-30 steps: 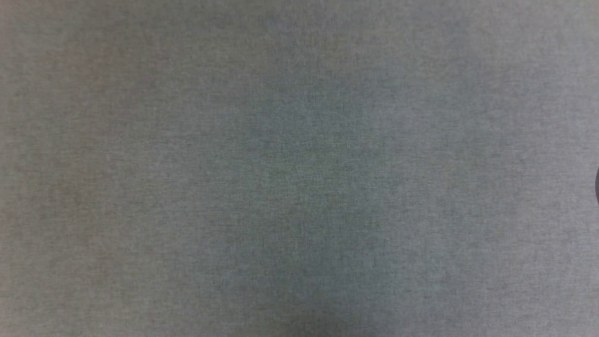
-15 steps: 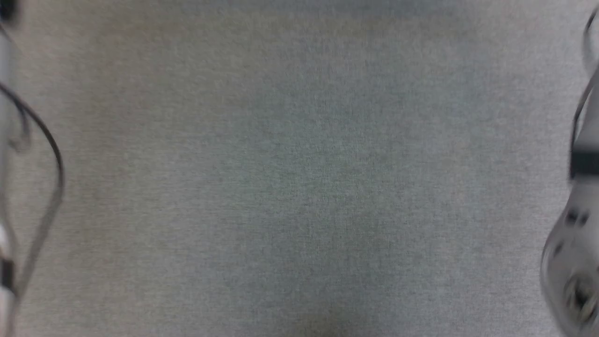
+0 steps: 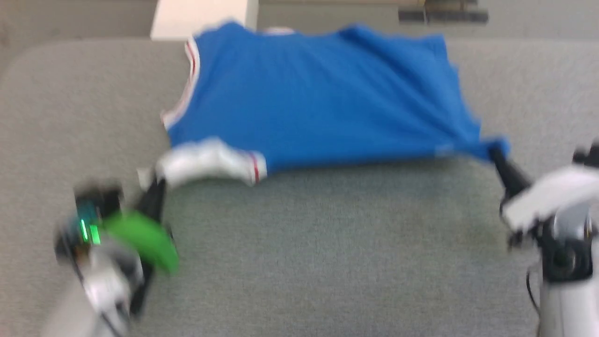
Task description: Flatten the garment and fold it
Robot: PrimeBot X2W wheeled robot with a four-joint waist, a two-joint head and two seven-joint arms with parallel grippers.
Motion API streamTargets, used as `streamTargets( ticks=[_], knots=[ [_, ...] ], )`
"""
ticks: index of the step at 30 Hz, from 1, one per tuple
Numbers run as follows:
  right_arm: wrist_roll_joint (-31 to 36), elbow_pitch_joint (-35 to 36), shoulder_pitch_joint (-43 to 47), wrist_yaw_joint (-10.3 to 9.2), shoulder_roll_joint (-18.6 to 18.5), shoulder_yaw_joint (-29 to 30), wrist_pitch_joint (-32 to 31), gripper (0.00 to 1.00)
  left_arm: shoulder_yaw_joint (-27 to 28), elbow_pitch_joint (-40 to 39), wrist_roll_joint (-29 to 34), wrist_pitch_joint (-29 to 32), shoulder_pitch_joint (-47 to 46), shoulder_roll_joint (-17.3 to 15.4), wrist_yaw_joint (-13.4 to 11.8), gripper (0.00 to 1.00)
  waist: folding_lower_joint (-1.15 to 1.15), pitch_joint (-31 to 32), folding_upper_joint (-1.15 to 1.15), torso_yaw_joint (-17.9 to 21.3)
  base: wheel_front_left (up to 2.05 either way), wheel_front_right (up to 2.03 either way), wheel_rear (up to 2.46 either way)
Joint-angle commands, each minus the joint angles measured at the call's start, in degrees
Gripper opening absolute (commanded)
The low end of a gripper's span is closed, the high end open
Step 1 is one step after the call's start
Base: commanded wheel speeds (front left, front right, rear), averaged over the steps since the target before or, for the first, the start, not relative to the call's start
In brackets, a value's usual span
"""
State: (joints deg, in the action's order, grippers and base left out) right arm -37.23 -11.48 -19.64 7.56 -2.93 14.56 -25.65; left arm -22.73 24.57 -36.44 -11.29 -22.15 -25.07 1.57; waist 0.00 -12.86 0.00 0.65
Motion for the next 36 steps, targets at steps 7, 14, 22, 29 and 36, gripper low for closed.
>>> streamTargets(
  ticks=[7, 14, 22, 29, 36],
  knots=[
    [2.4, 5.4, 16.0, -0.08, -2.5, -1.4, -0.5, 0.0, -0.6, -8.4, -4.3, 5.5, 18.8, -0.9, -5.2, 0.0, 0.0, 9.8, 0.0, -1.2, 0.0, 0.0, 0.0],
    [2.5, 9.5, 28.7, -0.08, -1.9, 0.8, -8.1, 0.0, 0.0, -15.3, -11.0, 16.4, 31.0, -3.6, -9.5, 0.0, 0.0, 11.8, 0.0, -1.4, 0.0, 0.0, 0.0],
    [1.8, 13.2, 35.0, -0.08, -0.2, 4.3, -15.7, 0.0, 3.4, -23.0, -14.7, 16.0, 39.0, -3.9, -13.6, 0.0, 0.0, 12.4, 0.0, -0.6, 0.0, 0.0, 0.0],
    [5.4, 17.0, 28.1, -0.08, 0.0, 2.7, -16.5, 0.0, 4.0, -27.3, -9.1, 13.8, 30.8, -7.3, -12.9, 0.0, 0.0, 11.1, 0.0, 0.3, 0.0, 0.0, 0.0],
    [11.0, 15.2, 18.6, -0.08, 0.0, 1.7, -18.8, 0.0, 1.4, -22.7, -5.9, 16.5, 16.2, -7.1, -9.5, 0.0, 0.0, 5.6, 0.0, 0.7, 0.0, 0.0, 0.0]
  ],
)
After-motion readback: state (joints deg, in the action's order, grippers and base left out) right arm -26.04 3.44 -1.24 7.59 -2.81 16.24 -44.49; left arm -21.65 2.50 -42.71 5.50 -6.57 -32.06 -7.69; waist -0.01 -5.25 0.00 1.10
